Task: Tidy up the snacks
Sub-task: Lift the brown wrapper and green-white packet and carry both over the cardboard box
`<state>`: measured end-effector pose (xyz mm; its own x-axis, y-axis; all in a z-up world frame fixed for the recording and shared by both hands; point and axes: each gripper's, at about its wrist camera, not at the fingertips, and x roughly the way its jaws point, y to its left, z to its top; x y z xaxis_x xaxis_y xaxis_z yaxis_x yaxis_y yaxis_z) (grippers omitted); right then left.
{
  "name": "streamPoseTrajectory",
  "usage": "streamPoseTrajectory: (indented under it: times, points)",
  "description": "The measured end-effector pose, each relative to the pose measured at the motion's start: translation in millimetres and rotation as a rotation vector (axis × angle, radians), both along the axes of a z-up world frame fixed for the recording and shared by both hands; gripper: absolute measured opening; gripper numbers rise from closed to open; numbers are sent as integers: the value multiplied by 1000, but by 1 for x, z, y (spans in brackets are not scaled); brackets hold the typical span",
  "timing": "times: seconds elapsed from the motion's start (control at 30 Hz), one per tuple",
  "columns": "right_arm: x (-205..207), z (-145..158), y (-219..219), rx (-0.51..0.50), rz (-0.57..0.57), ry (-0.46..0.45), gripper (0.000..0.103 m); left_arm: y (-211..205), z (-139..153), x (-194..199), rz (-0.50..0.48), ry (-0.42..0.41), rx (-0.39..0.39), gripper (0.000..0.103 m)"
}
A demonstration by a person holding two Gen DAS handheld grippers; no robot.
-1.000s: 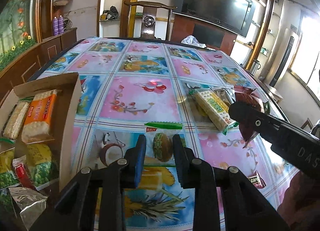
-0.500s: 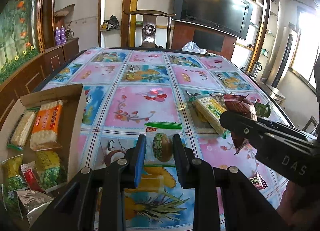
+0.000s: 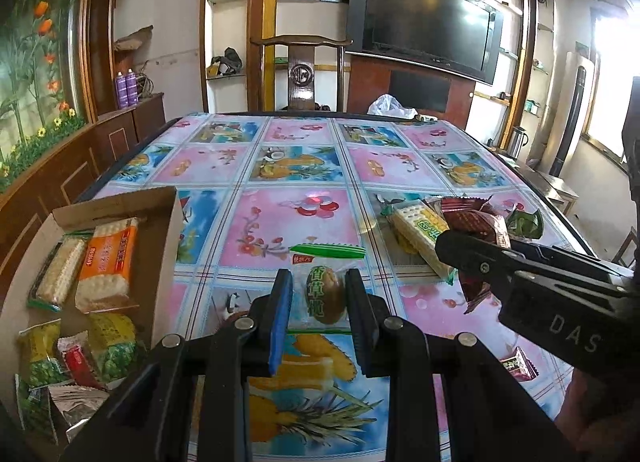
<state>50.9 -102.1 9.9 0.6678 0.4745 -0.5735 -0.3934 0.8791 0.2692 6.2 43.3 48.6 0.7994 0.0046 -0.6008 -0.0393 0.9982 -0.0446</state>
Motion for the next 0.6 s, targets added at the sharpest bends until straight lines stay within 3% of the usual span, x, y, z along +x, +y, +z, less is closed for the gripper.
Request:
streamPoseTrajectory:
  times: [0.37,0.6]
  points:
    - [-7,5,0,12,4,-34,36,-1,17,-19,6,-44,16,26]
    - [-23,8,16,54,28,-46,36,21,37,-41,27,-72,-37,26]
